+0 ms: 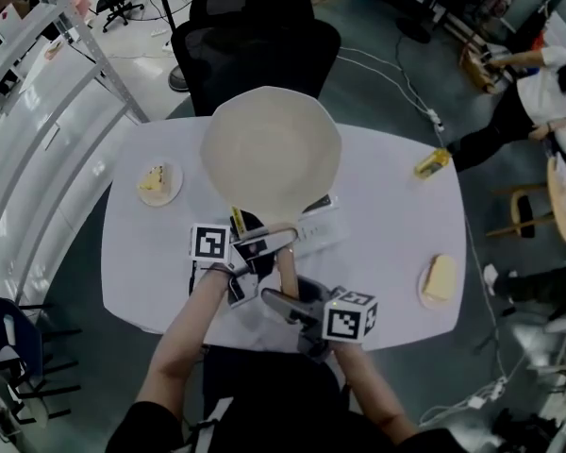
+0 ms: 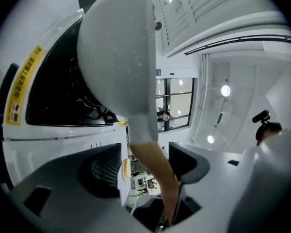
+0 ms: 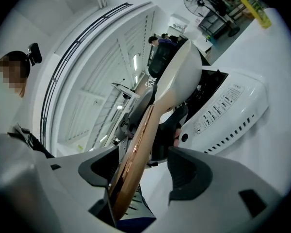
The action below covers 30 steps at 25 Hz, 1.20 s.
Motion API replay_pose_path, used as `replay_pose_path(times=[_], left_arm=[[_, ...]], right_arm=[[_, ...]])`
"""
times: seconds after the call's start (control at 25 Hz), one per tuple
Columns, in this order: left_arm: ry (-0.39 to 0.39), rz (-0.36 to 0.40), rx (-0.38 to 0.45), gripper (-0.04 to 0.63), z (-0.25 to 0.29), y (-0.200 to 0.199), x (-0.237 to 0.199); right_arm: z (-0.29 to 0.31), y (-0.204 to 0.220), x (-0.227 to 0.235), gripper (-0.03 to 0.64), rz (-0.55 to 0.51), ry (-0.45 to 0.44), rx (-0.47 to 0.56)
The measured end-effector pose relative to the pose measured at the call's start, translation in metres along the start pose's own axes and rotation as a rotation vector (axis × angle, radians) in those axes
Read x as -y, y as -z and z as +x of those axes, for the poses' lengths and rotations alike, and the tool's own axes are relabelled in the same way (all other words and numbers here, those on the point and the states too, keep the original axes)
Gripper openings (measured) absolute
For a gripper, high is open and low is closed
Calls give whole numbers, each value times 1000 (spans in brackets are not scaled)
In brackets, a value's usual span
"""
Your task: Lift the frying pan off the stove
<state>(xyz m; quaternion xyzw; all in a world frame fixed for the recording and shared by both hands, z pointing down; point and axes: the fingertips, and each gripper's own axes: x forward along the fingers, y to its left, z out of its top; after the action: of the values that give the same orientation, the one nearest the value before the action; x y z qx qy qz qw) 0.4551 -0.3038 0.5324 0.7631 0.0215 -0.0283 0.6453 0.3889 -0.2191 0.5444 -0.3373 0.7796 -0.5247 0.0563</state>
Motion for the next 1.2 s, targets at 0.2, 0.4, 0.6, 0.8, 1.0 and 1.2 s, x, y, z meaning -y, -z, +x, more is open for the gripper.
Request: replay_pose_path(times=[0.2, 0.4, 0.6, 0.8, 1.0, 1.2], left_arm=[[42, -23, -47, 288, 16, -1, -2], [140, -106, -53, 192, 28, -6, 6], [135, -124, -45, 175, 31, -7, 5], [118, -117, -44, 173, 31, -6, 5], [108, -98, -57, 176, 31, -7, 6], [94, -81, -60, 180, 30, -3, 7]], right_arm=[[5, -5, 0, 307, 1, -63, -45], [6, -12, 4, 293, 21, -69, -35], [0, -18, -4, 138, 79, -142, -11], [-2, -15, -1, 133, 103, -141, 9], [0, -21, -9, 133, 89, -175, 31], [-4, -16, -7, 135, 106, -172, 49]])
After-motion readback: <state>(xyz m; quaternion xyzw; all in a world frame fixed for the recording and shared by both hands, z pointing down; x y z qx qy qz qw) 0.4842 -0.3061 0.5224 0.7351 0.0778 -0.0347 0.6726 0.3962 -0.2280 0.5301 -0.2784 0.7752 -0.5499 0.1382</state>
